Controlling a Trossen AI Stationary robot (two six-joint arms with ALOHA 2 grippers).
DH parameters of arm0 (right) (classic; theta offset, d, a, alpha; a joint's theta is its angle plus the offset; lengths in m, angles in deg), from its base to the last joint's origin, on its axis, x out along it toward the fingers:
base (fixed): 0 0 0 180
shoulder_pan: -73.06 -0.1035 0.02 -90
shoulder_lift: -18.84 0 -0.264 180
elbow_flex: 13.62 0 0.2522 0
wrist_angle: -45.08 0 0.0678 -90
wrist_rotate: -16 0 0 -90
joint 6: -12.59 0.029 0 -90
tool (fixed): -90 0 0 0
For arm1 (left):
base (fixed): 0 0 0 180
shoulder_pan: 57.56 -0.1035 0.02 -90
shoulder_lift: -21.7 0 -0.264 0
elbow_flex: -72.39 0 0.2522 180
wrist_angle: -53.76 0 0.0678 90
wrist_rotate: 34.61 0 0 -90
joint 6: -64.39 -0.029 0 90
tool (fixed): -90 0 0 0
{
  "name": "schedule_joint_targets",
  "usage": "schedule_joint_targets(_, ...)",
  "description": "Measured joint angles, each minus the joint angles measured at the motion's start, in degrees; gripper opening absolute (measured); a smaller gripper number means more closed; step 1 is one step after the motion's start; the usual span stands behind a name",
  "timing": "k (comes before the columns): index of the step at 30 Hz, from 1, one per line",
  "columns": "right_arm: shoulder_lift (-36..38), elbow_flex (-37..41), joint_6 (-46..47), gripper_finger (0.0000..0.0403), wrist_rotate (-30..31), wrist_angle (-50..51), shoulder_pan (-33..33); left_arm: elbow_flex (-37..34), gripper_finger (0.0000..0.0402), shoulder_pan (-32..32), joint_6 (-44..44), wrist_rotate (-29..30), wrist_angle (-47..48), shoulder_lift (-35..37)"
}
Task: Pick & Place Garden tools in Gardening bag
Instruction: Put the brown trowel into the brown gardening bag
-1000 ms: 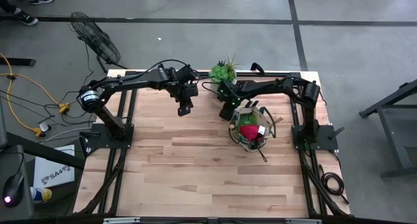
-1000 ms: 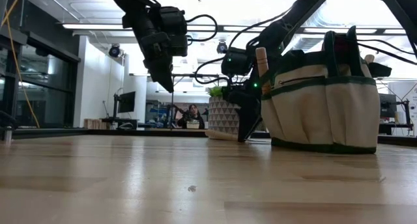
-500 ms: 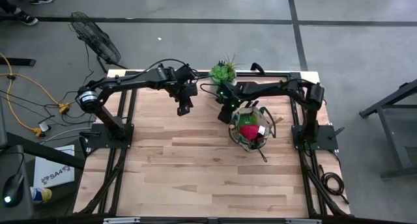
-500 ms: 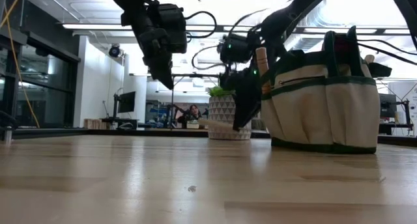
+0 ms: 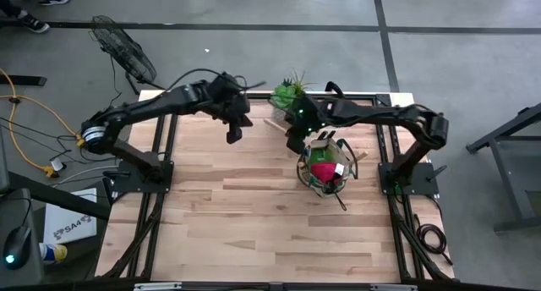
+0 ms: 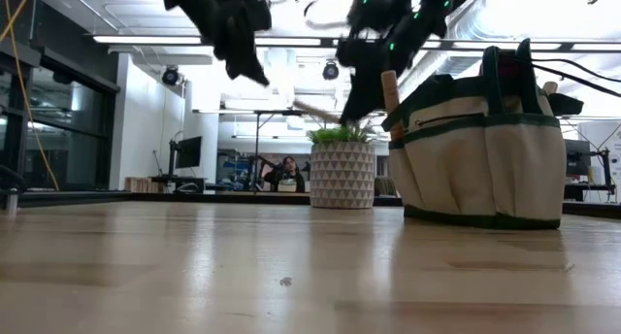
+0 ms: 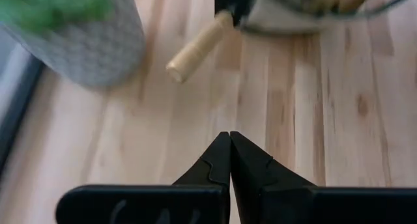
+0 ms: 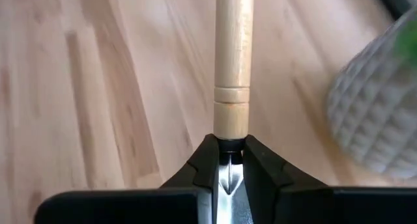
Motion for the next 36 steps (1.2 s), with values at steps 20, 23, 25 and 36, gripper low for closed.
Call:
schedule_joint_targets(20, 18.67, 0.00, -4.44, 0.0035, 4.90, -2.79, -3.05, 0.09, 0.0138, 0.18, 5.05, -8.54, -28.24, 10.51)
schedule_joint_targets(23, 19.30, 0.00, -5.18, 0.0035, 5.13, -2.96, -4.19, 0.09, 0.0182, 1.20, 6.25, -7.81, -30.01, 9.96)
schedule_joint_targets(25, 19.50, 0.00, -5.72, 0.0035, 5.12, -3.00, -4.85, 0.09, 0.0202, 1.27, 6.55, -8.04, -29.93, 9.96)
schedule_joint_targets(36, 19.50, 0.00, -7.65, 0.0035, 5.53, -5.43, -7.13, 0.11, 0.0219, 5.43, 8.91, -6.97, -30.85, 8.47)
